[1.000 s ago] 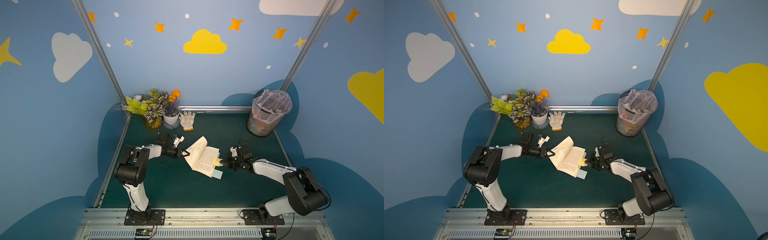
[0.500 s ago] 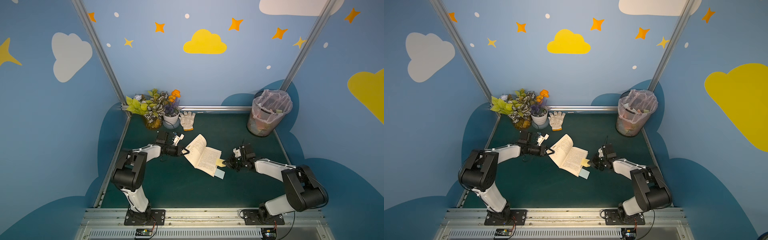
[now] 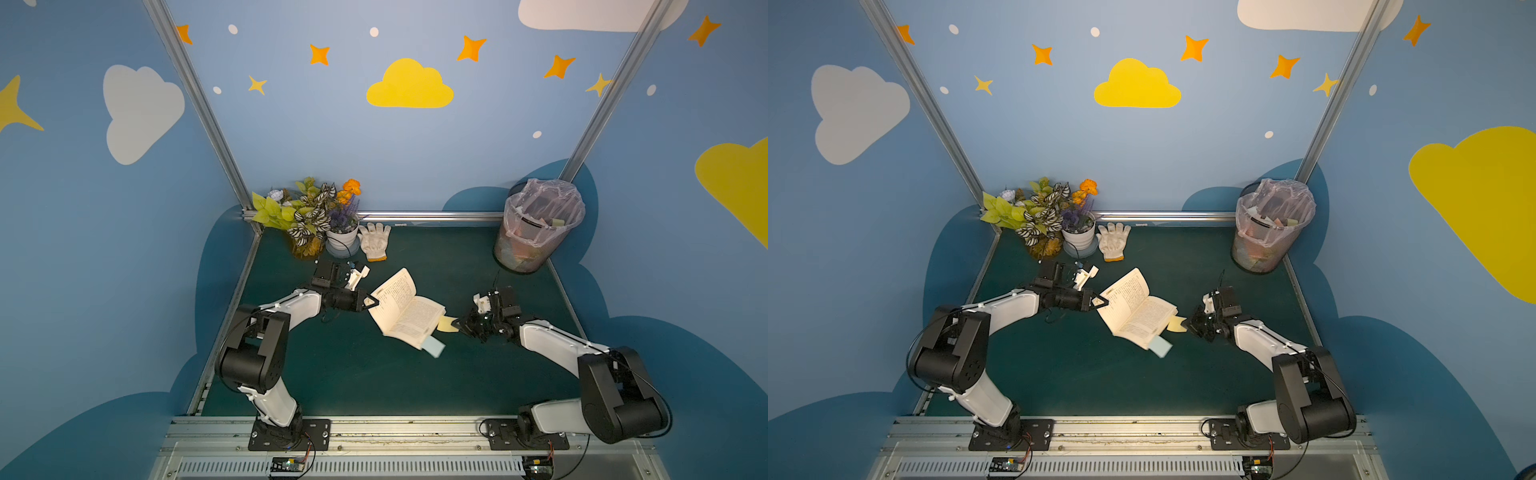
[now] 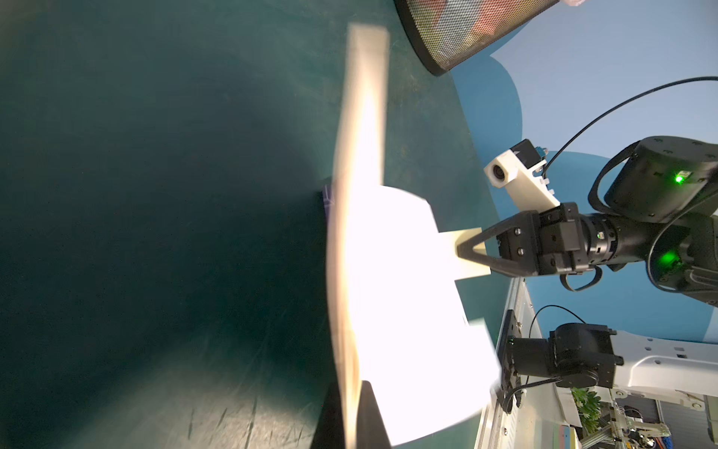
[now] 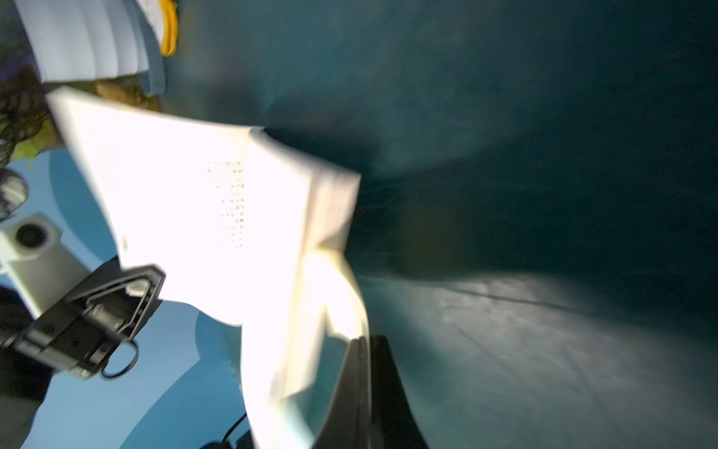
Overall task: Peel off the used sticky note
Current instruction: Tear off the note from the book, then place the note in the trash bin.
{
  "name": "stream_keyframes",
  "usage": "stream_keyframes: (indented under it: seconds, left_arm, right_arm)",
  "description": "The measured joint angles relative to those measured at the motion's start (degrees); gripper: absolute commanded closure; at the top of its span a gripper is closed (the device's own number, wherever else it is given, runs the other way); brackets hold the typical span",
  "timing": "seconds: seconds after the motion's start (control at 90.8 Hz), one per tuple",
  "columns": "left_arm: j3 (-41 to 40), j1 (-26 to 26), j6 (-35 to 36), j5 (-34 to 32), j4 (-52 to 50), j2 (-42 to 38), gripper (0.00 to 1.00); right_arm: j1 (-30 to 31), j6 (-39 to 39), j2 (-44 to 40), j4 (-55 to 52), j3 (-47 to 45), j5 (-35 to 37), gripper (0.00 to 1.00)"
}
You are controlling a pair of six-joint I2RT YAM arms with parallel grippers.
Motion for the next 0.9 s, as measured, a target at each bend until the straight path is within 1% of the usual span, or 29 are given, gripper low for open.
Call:
stream_keyframes:
  seconds: [0.121,0.297,0.473,0.727,0.804,0.903]
  left_arm:
    - [-0.11,0.63,0.68,-1.27,0.04,-0.39,0.97]
    - [-0.22,0.39,1.01,-1.68,0.04,-0.70,0.97]
    - [-0.31,-0.72,1.22,-1.77,0.07,-0.70,0.97]
    - [-0.31,-2.54,1.70,-1.95,0.46,0.04,0.97]
    - [-0.31,-2.58,1.79,-1.75,0.76,0.98,0.97]
    - [-0.31,-2.58,1.77,-1.46,1.14,2.03,0.97]
  right_arm:
    - [-2.08,-0.31,-0.02,-0.85,-0.02,1.29,1.00]
    - [-2.62,-1.03,-0.35,-1.77,-0.02,1.31,1.00]
    - [-2.71,-3.26,-4.87,-6.73,1.44,1.92,1.00]
    - [-3.23,-7.43,-13.88,-16.31,12.74,5.07,1.00]
    - [-3.48,-8.31,-15.08,-19.71,17.57,7.50,1.00]
    - [-3.69,-10.10,-15.96,-22.93,24.37,12.33,1.00]
